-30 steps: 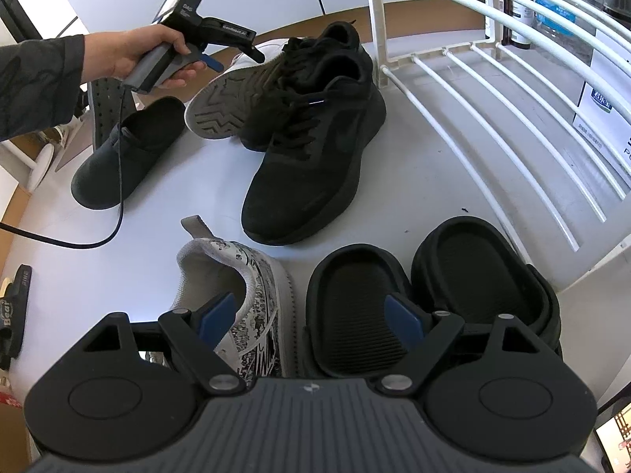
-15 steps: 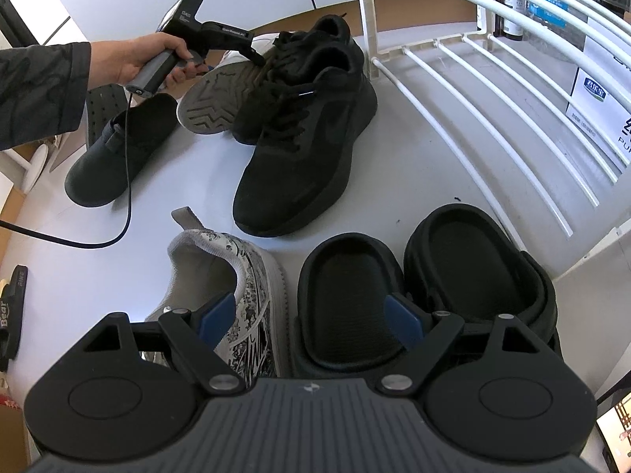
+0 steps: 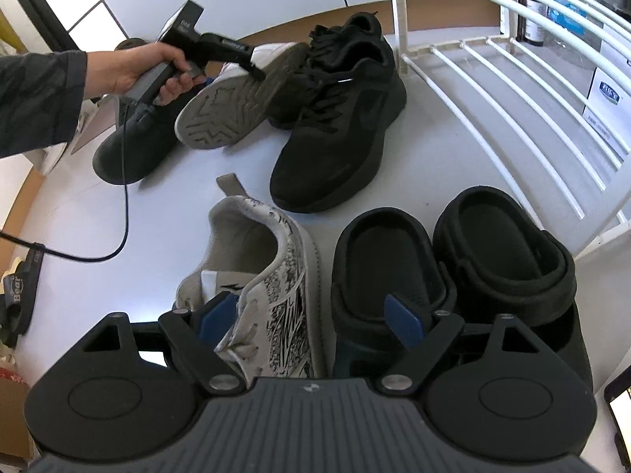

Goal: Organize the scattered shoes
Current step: 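Lift and carry the white leather sneaker with the left gripper toward the clogs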

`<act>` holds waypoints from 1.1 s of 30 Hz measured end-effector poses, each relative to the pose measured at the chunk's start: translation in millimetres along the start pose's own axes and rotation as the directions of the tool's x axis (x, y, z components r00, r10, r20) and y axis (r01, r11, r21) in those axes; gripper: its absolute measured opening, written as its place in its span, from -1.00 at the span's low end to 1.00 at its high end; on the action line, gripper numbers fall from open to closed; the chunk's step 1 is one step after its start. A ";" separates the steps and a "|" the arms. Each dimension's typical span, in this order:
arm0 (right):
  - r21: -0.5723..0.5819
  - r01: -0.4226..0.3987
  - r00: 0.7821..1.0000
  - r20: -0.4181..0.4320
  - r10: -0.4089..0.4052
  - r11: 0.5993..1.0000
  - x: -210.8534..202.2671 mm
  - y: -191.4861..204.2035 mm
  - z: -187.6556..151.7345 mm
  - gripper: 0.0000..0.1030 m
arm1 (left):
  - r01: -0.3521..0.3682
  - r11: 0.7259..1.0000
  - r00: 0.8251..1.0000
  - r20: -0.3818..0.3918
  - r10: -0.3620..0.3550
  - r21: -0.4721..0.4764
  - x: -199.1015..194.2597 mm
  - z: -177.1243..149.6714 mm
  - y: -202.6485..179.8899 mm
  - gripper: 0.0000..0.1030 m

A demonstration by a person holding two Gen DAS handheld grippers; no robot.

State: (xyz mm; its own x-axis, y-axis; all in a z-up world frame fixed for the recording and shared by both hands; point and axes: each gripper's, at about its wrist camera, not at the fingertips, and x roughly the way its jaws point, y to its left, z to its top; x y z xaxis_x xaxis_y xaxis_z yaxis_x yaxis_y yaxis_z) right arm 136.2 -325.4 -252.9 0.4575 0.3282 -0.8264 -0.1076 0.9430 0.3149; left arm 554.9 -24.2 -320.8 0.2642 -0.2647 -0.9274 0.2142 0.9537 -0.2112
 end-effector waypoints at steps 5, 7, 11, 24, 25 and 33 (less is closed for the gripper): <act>-0.029 -0.011 1.000 0.004 0.011 1.000 -10.6 10.9 -7.2 0.68 | -0.020 1.000 1.000 -0.010 0.020 -0.018 -14.1 -30.6 9.2 0.82; -0.038 -0.014 1.000 0.010 0.014 0.999 -14.7 14.2 -9.0 0.68 | -0.024 1.000 1.000 -0.015 0.024 -0.013 -20.0 -42.7 10.4 0.82; -0.067 -0.014 0.999 0.028 0.015 0.998 -25.1 22.6 -13.5 0.68 | -0.032 0.999 0.999 -0.022 0.032 -0.006 -29.9 -69.7 13.5 0.81; -0.090 -0.023 0.994 0.102 0.032 0.996 -37.0 54.8 -17.9 0.68 | -0.022 0.999 0.998 -0.059 0.020 -0.044 -61.2 -164.7 37.7 0.81; -0.089 -0.027 0.994 0.104 0.037 0.996 -35.2 57.0 -16.8 0.68 | -0.020 0.999 0.998 -0.061 0.017 -0.051 -63.6 -170.9 41.2 0.81; -0.087 -0.047 0.990 0.126 0.058 0.995 -25.9 82.0 -9.6 0.68 | -0.028 0.999 0.997 -0.079 0.024 -0.042 -78.1 -199.6 60.0 0.81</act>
